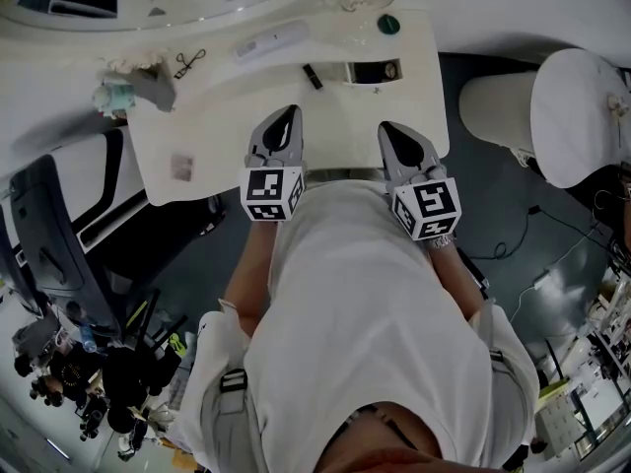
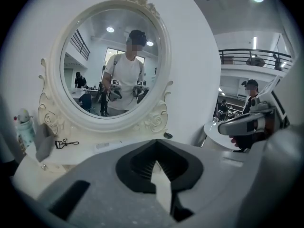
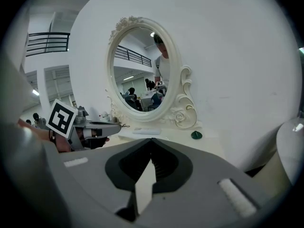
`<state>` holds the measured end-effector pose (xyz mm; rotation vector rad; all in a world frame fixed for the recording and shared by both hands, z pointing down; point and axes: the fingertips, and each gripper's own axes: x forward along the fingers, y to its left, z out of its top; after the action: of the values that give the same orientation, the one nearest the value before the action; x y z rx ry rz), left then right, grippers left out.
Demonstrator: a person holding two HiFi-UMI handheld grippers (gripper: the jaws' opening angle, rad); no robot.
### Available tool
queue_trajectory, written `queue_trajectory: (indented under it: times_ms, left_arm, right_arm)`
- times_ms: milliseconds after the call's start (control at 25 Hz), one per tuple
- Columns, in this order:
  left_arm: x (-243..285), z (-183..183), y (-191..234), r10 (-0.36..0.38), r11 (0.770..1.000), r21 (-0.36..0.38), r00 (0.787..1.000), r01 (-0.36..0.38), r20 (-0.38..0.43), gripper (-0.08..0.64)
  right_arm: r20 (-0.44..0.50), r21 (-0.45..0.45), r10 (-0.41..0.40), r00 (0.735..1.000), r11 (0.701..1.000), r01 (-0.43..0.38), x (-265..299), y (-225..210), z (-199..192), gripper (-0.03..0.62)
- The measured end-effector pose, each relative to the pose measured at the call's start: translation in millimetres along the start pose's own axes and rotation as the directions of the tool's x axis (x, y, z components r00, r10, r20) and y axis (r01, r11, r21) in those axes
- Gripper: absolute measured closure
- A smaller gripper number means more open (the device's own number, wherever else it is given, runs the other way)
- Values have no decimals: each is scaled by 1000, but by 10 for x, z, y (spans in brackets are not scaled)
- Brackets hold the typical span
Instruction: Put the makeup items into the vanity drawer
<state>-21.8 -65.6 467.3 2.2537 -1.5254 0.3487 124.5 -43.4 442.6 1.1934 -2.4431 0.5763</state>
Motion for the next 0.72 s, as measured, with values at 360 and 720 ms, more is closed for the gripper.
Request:
queue_trajectory:
  times_ms: [360,720]
  left_arm:
    - [-412,234,13,-23,1000,-3,996,23,87,554]
    - [-659,331,364,9,1000,-6,990,-8,142,555]
  right_arm:
    - [20,-26,51,998,998,-51,267,424,105,584]
    - [28,-74,81,996,994,-79,523,800,263,584]
